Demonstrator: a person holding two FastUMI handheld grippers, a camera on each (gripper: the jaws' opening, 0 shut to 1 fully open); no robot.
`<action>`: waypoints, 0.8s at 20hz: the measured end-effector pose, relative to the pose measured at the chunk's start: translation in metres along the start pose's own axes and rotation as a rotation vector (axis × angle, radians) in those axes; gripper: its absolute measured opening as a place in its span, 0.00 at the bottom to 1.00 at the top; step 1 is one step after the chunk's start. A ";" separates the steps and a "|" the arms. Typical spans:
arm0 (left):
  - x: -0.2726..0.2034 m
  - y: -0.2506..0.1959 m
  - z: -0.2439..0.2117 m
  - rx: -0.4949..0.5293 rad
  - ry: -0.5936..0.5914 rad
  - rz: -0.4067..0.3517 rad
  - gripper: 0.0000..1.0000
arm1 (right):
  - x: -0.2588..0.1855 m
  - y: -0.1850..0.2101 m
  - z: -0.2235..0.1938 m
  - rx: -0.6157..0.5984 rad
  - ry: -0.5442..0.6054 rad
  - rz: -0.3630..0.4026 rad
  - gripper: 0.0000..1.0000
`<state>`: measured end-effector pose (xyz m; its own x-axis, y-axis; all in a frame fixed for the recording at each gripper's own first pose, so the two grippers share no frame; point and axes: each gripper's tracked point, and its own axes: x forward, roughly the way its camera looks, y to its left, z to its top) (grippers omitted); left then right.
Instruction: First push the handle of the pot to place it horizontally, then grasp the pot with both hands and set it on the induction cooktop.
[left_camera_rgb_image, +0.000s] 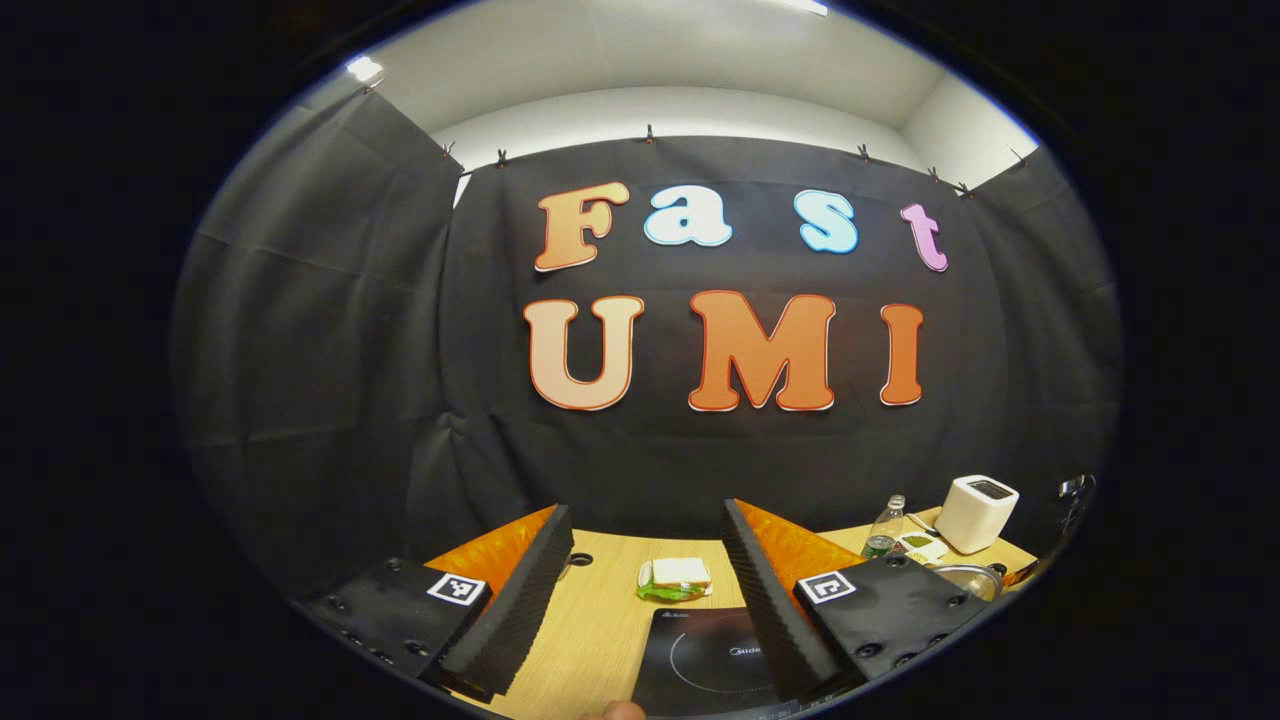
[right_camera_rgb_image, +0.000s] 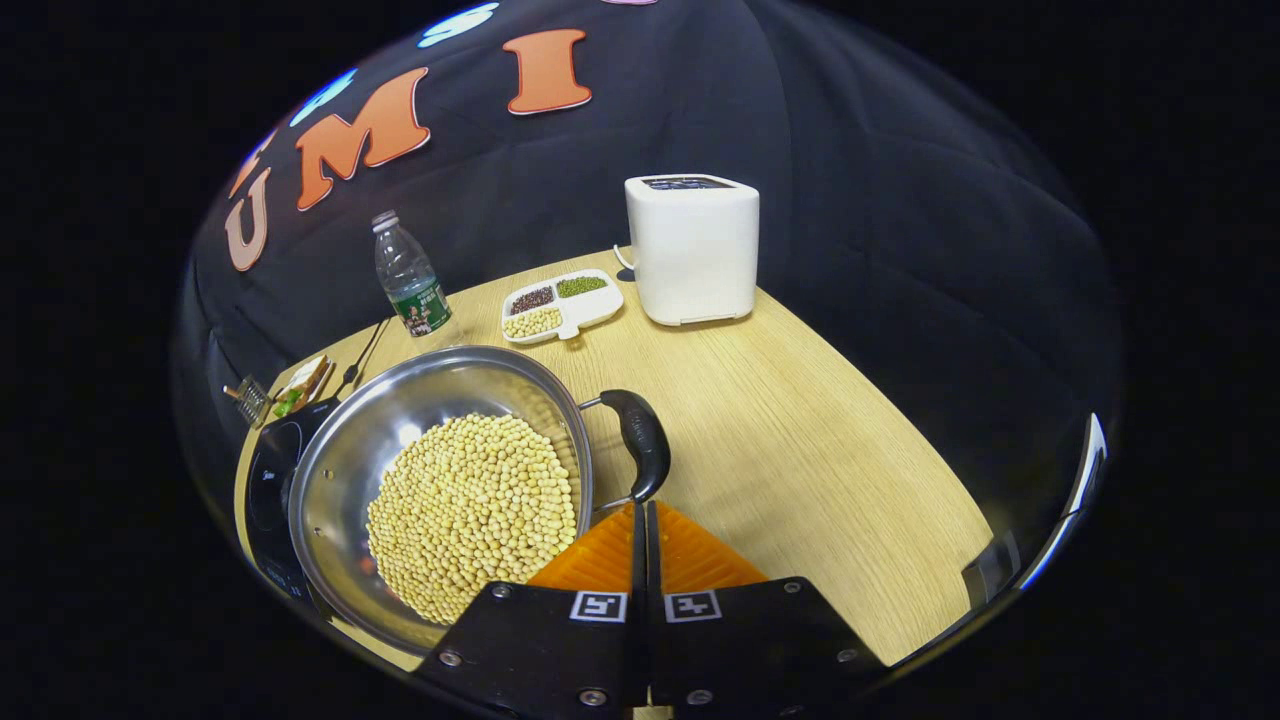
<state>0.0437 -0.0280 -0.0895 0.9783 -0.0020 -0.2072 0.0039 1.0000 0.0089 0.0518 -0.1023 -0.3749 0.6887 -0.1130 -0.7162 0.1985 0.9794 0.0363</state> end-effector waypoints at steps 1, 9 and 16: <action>0.001 -0.005 -0.007 -0.004 0.011 -0.004 0.98 | 0.001 0.000 0.000 -0.001 0.000 0.001 0.00; 0.014 -0.065 -0.080 0.006 0.152 -0.092 0.99 | 0.005 -0.001 0.004 -0.020 0.004 -0.001 0.00; 0.017 -0.125 -0.130 -0.021 0.245 -0.187 0.98 | -0.013 -0.012 0.011 -0.012 -0.038 0.011 0.00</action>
<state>0.0326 -0.1518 -0.2209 0.8818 -0.1859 -0.4334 0.1720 0.9825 -0.0715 0.0479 -0.1145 -0.3588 0.7166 -0.1084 -0.6890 0.1827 0.9825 0.0354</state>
